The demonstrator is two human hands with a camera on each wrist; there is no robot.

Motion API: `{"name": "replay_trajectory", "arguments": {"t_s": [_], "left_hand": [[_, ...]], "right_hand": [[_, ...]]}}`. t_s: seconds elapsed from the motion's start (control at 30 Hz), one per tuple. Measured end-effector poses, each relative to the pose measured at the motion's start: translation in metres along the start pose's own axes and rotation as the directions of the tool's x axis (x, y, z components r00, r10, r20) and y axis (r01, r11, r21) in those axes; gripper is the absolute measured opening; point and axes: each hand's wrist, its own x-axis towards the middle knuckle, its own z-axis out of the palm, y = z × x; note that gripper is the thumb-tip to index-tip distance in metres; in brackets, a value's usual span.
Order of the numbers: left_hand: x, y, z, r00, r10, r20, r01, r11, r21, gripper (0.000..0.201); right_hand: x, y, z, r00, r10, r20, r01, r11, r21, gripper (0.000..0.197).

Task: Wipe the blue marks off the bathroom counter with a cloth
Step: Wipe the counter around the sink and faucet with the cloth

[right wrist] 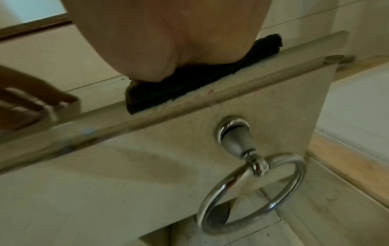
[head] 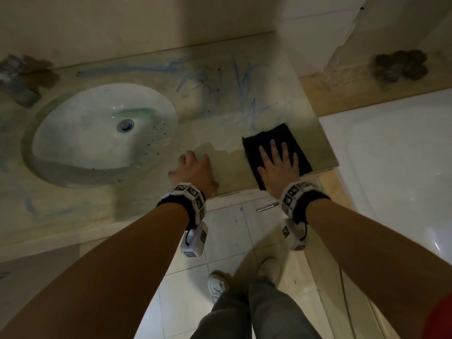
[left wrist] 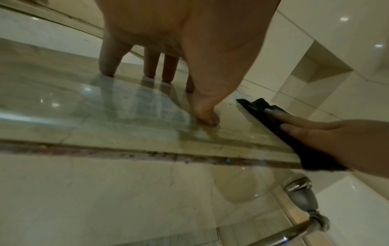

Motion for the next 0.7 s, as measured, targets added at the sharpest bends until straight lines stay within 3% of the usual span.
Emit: {"name": "replay_trajectory", "arguments": {"t_s": [0.13,0.33,0.7], "left_hand": [[-0.002,0.0,0.001,1.0,0.009,-0.021,-0.009,1.0,-0.001,0.077],[-0.004,-0.004,0.005,0.999,0.04,-0.023,-0.04,0.999,0.0,0.078],[-0.015,-0.049,-0.001,0.99,0.111,-0.09,-0.117,0.991,-0.068,0.042]], "right_hand": [[-0.026,-0.021,0.017,0.999,-0.052,-0.01,0.052,0.998,-0.035,0.061],[0.0,-0.039,0.005,0.999,-0.032,0.021,0.031,0.999,0.014,0.06],[0.002,-0.068,0.001,0.999,-0.049,0.022,0.048,0.999,0.005,0.061]]}}
